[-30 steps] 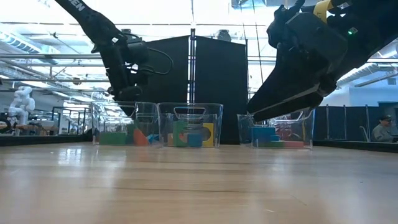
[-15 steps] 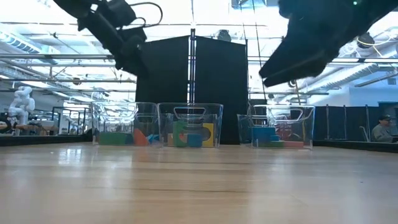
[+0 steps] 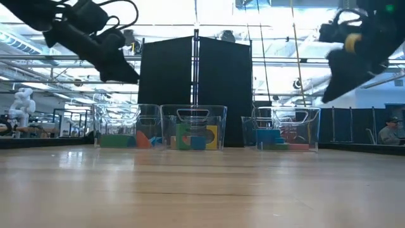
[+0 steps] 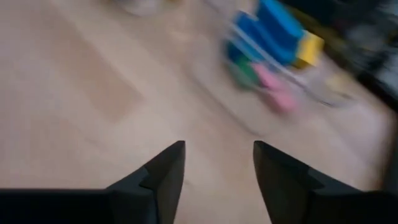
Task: Sort blocks by size
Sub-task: Return to Home Position
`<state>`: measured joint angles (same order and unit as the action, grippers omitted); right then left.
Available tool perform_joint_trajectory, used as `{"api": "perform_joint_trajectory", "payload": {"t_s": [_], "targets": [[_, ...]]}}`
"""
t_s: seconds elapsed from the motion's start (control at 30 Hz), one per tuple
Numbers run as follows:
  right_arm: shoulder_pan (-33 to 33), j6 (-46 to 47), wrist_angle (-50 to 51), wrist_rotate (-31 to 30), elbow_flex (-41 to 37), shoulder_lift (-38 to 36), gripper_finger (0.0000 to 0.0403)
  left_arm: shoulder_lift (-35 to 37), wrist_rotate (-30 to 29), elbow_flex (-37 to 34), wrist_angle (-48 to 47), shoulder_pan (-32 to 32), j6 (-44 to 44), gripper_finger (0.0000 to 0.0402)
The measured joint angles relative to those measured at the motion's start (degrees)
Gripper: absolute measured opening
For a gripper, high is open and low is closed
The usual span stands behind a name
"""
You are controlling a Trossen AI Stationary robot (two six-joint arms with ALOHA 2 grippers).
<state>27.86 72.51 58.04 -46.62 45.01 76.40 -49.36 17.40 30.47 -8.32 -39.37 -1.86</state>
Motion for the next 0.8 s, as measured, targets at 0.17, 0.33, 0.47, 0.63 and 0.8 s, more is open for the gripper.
{"api": "perform_joint_trajectory", "payload": {"t_s": [0.17, 0.33, 0.47, 0.63, 0.8], "targets": [[-0.6, 9.7, 13.7, 0.5, 0.0, 0.0, 0.0128, 3.6, -7.1, -2.1, -1.2, 0.4, 0.0, 0.0152], [-0.7, 16.4, 23.4, 1.8, 0.0, -0.1, 0.0091, 4.8, -15.8, -2.2, -4.5, -0.6, -0.1, 0.0152], [-1.6, 16.4, 24.2, 3.2, -2.1, -2.4, 0.0072, 4.8, -13.8, -2.2, -5.2, -1.1, 0.1, 0.0152], [-2.0, 15.9, 17.2, 2.6, -10.5, -10.9, 0.0048, 5.4, -10.2, -2.2, -4.9, -1.1, 1.5, 0.0152], [-2.2, 17.3, 11.9, -1.1, -19.0, -21.4, 0.0025, 6.6, -9.2, -2.2, -4.7, -1.1, 1.4, 0.0152]]}}
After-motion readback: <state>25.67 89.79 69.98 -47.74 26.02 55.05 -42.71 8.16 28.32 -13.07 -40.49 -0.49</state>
